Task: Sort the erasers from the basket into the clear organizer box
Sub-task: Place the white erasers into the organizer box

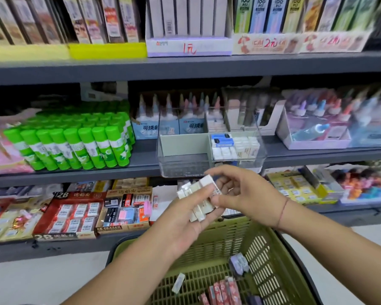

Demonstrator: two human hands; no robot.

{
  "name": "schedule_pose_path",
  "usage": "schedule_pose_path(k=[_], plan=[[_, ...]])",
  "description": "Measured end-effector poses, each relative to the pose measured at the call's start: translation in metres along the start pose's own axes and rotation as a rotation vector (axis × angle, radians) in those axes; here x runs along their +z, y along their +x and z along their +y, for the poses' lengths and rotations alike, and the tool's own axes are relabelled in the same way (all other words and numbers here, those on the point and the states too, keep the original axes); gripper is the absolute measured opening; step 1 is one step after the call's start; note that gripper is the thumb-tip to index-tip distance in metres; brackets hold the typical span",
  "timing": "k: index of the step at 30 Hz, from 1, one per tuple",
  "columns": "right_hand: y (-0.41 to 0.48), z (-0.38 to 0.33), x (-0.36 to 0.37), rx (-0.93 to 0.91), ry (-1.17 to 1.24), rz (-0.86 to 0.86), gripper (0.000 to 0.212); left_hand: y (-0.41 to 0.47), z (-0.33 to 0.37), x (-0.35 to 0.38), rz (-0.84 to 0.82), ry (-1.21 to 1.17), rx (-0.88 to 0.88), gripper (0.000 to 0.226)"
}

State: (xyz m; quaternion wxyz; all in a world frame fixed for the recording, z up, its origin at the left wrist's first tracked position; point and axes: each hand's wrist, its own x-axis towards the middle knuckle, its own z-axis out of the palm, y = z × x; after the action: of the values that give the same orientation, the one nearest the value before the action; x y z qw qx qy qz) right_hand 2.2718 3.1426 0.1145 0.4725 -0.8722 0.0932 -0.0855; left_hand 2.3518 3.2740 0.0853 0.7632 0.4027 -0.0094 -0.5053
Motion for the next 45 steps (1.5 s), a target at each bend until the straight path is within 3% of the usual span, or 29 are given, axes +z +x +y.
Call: schedule_pose_path(k=[5,8,12,17,21,26,32,41,43,45], plan=[[0.000,0.005,-0.005,0.039,0.038,0.067,0.032,0.003,0.000,0.001,0.034,-0.017,-0.005,0.040],[0.004,0.006,-0.009,0.084,0.194,0.112,0.013,0.006,-0.001,0.002,0.070,-0.029,-0.014,0.038],[0.007,0.012,-0.014,0.142,0.376,0.147,0.008,0.010,-0.003,0.005,0.164,0.017,0.002,0.038],[0.024,0.024,-0.063,0.101,0.308,0.336,0.004,0.014,-0.001,0.004,0.210,0.035,0.023,0.041],[0.046,0.048,-0.104,0.046,-0.083,0.487,0.016,0.015,0.001,0.006,0.206,0.042,0.033,0.039],[0.069,0.072,-0.107,0.066,-0.598,0.336,0.016,0.019,0.004,0.004,0.242,0.027,0.023,0.029],[0.084,0.075,-0.101,-0.030,-0.834,0.271,0.011,0.020,0.004,0.006,0.243,0.040,0.018,0.045],[0.076,0.068,-0.099,0.018,-0.859,0.371,0.014,0.019,0.002,0.009,0.213,0.045,0.017,0.046],[0.063,0.055,-0.087,-0.018,-0.712,0.474,0.014,0.019,0.001,0.008,0.207,0.044,0.020,0.044],[0.045,0.038,-0.065,-0.023,-0.382,0.419,0.010,0.019,0.001,0.007,0.212,0.049,0.027,0.039]])
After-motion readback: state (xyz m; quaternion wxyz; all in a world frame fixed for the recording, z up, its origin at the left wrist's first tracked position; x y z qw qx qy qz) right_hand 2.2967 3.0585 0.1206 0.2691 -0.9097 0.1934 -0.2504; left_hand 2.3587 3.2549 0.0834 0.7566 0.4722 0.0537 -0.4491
